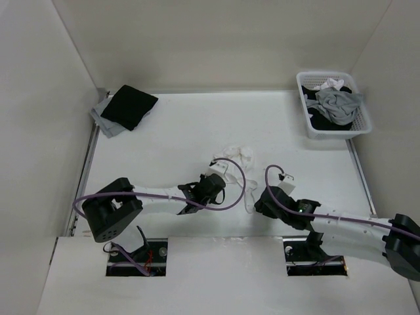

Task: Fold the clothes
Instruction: Flatten the tank top out

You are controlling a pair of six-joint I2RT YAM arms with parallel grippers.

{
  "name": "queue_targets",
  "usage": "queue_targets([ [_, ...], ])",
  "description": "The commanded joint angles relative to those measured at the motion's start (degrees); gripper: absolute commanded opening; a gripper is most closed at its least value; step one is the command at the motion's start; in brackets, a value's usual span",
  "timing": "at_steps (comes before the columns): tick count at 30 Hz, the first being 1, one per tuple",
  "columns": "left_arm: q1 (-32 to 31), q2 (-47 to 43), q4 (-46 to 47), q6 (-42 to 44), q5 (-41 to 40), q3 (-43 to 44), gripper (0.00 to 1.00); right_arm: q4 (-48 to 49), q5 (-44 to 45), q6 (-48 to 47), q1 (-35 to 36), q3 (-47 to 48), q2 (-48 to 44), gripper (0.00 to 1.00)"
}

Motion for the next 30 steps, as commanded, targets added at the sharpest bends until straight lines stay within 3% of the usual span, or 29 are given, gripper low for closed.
queue_targets([
  [1,0.42,-1.03,-1.53,-1.48,-0.12,0.25,0.07,-1.18,1.85,0.45,1.66,4.10,2.49,0.43],
  [10,2.27,-6.05,0.58,-3.50,4.88,-2.47,0.04,-2.77,-2.36,-1.65,2.01,7.01,8.72,0.42],
  [13,3.23,-7.80,0.84,-4.03,6.55,-3.09,0.03,-1.89,-4.21,-2.36,2.45,8.24,13.12,0.34],
  [17,4.46,-12.45,1.11,-5.34,8.22,-3.80,0.02,-0.48,-3.60,-2.45,2.81,9.20,15.42,0.02],
  [20,5.61,-20.08,-1.25,-6.40,8.93,-2.84,0.00,-3.63,2.01,-3.85,3.42,11.92,9.81,0.00],
  [25,7.98,-37.49,-13.63,-6.75,6.13,9.18,0.00,-18.65,14.84,-12.36,5.00,27.54,-5.13,0.00],
  [30,6.58,-44.19,-17.79,-5.18,0.33,24.91,0.00,-24.29,22.14,-26.77,7.63,49.86,-7.62,0.00],
])
